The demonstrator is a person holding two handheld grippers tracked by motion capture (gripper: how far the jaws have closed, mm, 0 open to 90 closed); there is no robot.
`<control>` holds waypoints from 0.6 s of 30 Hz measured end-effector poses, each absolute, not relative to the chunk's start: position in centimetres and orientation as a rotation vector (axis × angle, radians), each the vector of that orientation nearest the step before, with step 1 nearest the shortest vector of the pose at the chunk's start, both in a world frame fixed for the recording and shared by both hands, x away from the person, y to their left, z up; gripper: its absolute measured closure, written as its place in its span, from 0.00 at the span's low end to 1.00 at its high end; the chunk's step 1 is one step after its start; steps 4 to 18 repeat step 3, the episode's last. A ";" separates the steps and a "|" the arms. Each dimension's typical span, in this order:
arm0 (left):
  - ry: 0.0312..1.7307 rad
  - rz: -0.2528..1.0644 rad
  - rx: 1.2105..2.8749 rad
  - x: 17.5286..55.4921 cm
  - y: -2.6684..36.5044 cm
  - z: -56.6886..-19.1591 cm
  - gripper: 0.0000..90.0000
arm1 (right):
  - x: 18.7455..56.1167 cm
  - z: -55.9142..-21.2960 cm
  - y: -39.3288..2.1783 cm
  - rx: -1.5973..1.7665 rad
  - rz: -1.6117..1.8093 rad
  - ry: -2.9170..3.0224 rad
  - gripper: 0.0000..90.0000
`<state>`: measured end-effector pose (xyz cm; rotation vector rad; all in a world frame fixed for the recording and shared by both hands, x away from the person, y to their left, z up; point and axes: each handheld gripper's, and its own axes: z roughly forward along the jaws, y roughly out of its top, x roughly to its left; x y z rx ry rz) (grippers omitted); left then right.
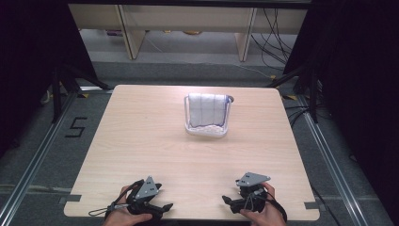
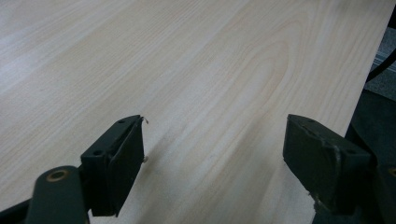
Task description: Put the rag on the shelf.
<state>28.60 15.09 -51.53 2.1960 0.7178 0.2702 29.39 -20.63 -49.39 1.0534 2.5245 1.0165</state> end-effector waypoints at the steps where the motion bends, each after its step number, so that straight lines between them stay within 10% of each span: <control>1: 0.703 0.274 2.204 28.7 15.1 -51.5 0.22 | 29.4 -49.4 -20.6 1.055 1.017 2.525 0.26; 18: 0.701 0.281 2.210 28.8 15.2 -51.4 0.22 | 29.4 -49.3 -20.7 1.051 1.012 2.528 0.26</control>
